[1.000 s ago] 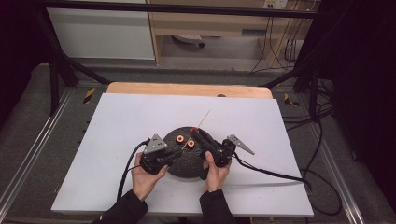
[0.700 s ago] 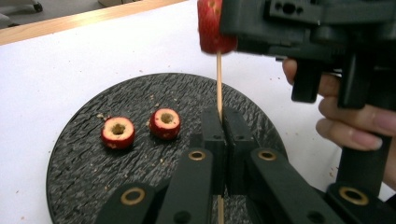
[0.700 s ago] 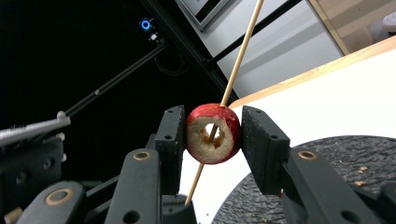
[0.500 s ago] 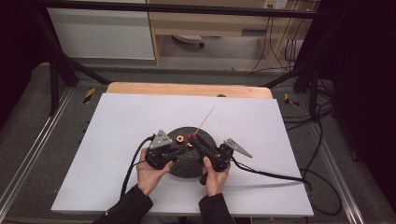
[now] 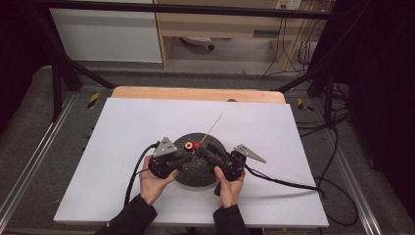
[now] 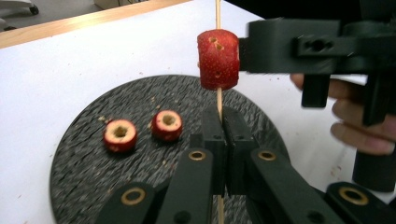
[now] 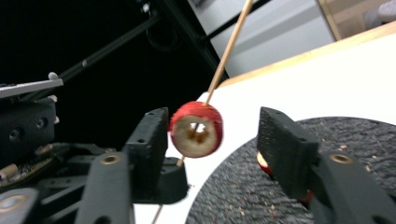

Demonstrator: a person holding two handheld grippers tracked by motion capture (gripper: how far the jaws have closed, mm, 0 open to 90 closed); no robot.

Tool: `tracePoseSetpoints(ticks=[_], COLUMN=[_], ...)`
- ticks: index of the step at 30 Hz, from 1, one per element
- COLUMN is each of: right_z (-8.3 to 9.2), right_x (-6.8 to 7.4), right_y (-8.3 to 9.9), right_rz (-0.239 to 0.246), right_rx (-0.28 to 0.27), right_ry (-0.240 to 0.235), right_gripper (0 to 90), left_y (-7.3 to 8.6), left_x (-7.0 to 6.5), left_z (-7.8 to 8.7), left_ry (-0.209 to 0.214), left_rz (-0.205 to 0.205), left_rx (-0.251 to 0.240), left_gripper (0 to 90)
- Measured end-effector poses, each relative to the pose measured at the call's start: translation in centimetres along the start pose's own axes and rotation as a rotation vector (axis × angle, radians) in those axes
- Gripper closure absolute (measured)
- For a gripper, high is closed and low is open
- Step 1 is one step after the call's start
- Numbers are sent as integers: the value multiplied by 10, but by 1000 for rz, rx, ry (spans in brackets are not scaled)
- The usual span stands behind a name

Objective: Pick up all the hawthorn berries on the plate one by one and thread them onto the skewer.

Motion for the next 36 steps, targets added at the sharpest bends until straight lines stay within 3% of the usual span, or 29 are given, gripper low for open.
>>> tracePoseSetpoints(ticks=[5, 6, 7, 8, 11, 12, 17, 18, 25, 36], right_z=[6, 9, 9, 12, 13, 14, 14, 15, 15, -1], right_x=[-6, -11, -11, -14, -17, -19, -24, -27, -31, -25], right_y=[-2, -2, -2, -2, -1, 0, 1, 1, 2, -8], right_rz=[39, 48, 48, 60, 93, 105, 134, 157, 222, 326], right_rx=[51, 94, 94, 141, 181, 228, 307, 347, 450, 612], right_ry=[26, 43, 43, 61, 88, 104, 133, 149, 197, 262], right_gripper=[269, 207, 207, 154, 117, 78, 47, 39, 39, 47], left_y=[12, 17, 20, 24, 35, 39, 57, 61, 91, 114], left_x=[10, 13, 14, 17, 25, 27, 37, 39, 49, 54], left_z=[8, 11, 12, 14, 21, 23, 38, 41, 57, 66], left_ry=[-5, -9, -11, -17, -15, -15, -28, -29, -23, -31], left_rz=[1, -4, -8, -6, 6, 5, 5, 6, 21, 17], left_rx=[14, 20, 26, 34, 41, 45, 62, 64, 78, 101], left_gripper=[887, 887, 887, 887, 887, 887, 887, 887, 886, 886])
Point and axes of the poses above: each handheld gripper's, and its own axes: z roughly backward along the jaws, y roughly out of its underside, x roughly to its left, the point moved 5 cm from there along -z, roughly forward along the jaws, and after that the axes turned 15 degrees about x, right-handed, at the moved point
